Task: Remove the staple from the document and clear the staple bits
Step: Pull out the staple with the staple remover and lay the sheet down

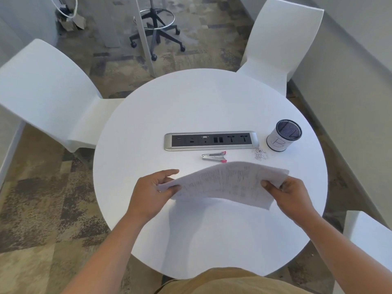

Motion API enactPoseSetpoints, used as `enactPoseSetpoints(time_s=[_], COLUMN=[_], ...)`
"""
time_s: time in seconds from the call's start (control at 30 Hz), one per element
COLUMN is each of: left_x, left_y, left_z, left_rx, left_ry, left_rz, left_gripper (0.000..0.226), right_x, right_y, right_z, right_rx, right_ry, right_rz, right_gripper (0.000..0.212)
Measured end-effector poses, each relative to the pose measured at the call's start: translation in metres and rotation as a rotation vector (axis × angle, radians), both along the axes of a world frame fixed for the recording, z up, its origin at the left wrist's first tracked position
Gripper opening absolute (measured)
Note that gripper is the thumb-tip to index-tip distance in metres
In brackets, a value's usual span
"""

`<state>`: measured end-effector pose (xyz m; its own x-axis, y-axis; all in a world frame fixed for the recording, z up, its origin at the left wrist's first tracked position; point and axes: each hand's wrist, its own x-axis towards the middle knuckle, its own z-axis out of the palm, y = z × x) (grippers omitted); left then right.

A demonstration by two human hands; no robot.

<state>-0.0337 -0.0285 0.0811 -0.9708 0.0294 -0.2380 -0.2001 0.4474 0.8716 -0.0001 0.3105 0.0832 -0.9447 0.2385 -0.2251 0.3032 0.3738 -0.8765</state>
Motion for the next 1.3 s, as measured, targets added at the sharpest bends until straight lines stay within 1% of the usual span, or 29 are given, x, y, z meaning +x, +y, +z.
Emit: enactPoseSetpoints(time_s=[0.03,0.13,0.2,0.27,0.33,0.37,0.4,0.43,0.47,0.5,0.57,0.63,0.7,0.77,0.8,0.83,0.9,0.97,1.07,1.13,1.2,1.23,1.3], left_x=[-0.005,-0.018,-0.029,-0.039,-0.047,-0.049,-0.051,-0.052,-0.053,-0.053,-0.057,-0.059,-0.059,-0.057,-0.056,-0.055,-0.054,-0.056,-0.058,-0.058,-0.058,-0.059,-0.06], left_y=[-0.005,-0.02,-0.027,-0.028,-0.024,-0.019,-0.013,-0.006,0.001,0.007,0.011,0.008,0.0,-0.009,-0.014,-0.017,-0.019,-0.02,-0.021,-0.021,-0.022,-0.022,-0.021], left_z=[0.004,0.02,0.031,0.04,0.047,0.049,0.049,0.048,0.046,0.044,0.033,0.022,0.014,0.006,0.002,0.0,-0.006,-0.01,-0.019,-0.025,-0.029,-0.031,-0.033], left_rx=[-0.041,-0.096,-0.121,-0.102,-0.037,-0.016,0.001,0.018,0.034,0.049,0.046,0.045,0.095,0.13,0.137,0.141,0.148,0.155,0.158,0.19,0.199,0.194,0.182], left_ry=[-0.014,-0.045,-0.032,0.009,0.009,-0.001,-0.016,-0.027,-0.033,-0.036,-0.029,-0.032,-0.051,-0.072,-0.078,-0.082,-0.105,-0.141,-0.192,-0.243,-0.275,-0.289,-0.31], left_rz=[-0.036,-0.19,-0.263,-0.329,-0.415,-0.466,-0.518,-0.56,-0.585,-0.587,-0.548,-0.506,-0.448,-0.361,-0.316,-0.269,-0.17,-0.089,-0.033,-0.002,0.011,0.007,-0.006], left_gripper=[0.03,0.026,0.028,0.035,0.04,0.04,0.036,0.028,0.014,0.008,0.03,0.035,0.03,0.023,0.021,0.021,0.022,0.018,0.017,0.016,0.017,0.018,0.02], right_x=[-0.003,-0.012,-0.02,-0.027,-0.034,-0.037,-0.04,-0.043,-0.046,-0.05,-0.058,-0.065,-0.071,-0.082,-0.089,-0.098,-0.114,-0.13,-0.147,-0.157,-0.164,-0.168,-0.171], right_y=[-0.002,-0.01,-0.017,-0.028,-0.043,-0.051,-0.059,-0.065,-0.071,-0.076,-0.083,-0.082,-0.077,-0.066,-0.061,-0.054,-0.037,-0.026,-0.027,-0.037,-0.048,-0.053,-0.058], right_z=[0.007,0.026,0.035,0.045,0.048,0.048,0.048,0.048,0.047,0.047,0.044,0.039,0.03,0.016,0.006,-0.006,-0.034,-0.059,-0.078,-0.086,-0.094,-0.096,-0.1], right_rx=[0.01,0.077,0.129,0.17,0.196,0.213,0.229,0.228,0.223,0.216,0.194,0.105,-0.006,-0.123,-0.165,-0.17,-0.058,0.141,0.375,0.473,0.554,0.593,0.669], right_ry=[0.02,0.064,0.065,0.054,0.018,0.005,-0.009,-0.024,-0.035,-0.05,-0.099,-0.162,-0.206,-0.267,-0.307,-0.341,-0.353,-0.308,-0.264,-0.241,-0.239,-0.25,-0.246], right_rz=[0.022,0.118,0.217,0.33,0.416,0.437,0.439,0.43,0.417,0.409,0.404,0.404,0.358,0.251,0.187,0.123,0.025,0.022,0.182,0.341,0.47,0.511,0.545], right_gripper=[0.021,0.014,0.016,0.017,0.011,0.019,0.024,0.021,0.014,0.009,0.006,0.01,0.016,0.028,0.031,0.029,0.021,0.024,0.038,0.05,0.057,0.057,0.045])
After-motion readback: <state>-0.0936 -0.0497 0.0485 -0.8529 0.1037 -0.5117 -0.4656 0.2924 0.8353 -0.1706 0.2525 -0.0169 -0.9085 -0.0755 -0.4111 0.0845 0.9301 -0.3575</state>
